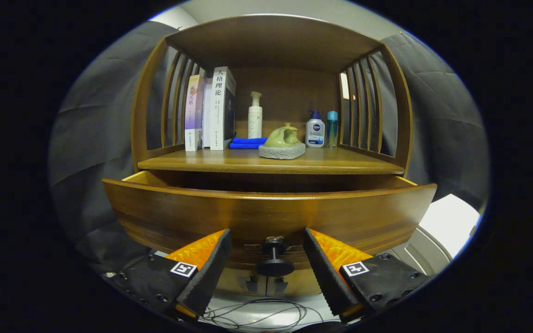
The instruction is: Pull open the drawer, take out the items inside it, and place them on the countertop above the cabinet.
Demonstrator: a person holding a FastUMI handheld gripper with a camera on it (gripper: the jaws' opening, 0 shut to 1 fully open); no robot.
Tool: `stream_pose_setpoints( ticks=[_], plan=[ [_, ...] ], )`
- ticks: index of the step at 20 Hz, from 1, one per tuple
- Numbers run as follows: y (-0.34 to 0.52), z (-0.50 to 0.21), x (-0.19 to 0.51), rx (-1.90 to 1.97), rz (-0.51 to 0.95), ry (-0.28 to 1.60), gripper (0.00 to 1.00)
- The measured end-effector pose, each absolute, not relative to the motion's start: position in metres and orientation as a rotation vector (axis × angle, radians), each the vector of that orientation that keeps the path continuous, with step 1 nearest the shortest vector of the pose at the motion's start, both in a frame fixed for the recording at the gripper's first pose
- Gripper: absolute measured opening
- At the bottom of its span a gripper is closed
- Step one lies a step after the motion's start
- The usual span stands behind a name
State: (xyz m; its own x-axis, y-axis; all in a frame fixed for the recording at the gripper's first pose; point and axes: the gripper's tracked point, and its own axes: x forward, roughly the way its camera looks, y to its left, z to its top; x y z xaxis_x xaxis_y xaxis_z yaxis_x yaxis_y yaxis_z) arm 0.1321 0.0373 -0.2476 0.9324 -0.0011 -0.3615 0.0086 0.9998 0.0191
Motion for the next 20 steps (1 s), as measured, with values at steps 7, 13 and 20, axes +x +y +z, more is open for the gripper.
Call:
stream_pose_setpoints(
  ticks=[7,13,20],
  plan=[
    [0.039,-0.261,0.165,0.122,0.015,0.426,0.98],
    [0.04,-0.263,0.191,0.125,0.011,0.421,0.98],
    [0.04,-0.266,0.204,0.123,0.003,0.423,0.98]
  ],
)
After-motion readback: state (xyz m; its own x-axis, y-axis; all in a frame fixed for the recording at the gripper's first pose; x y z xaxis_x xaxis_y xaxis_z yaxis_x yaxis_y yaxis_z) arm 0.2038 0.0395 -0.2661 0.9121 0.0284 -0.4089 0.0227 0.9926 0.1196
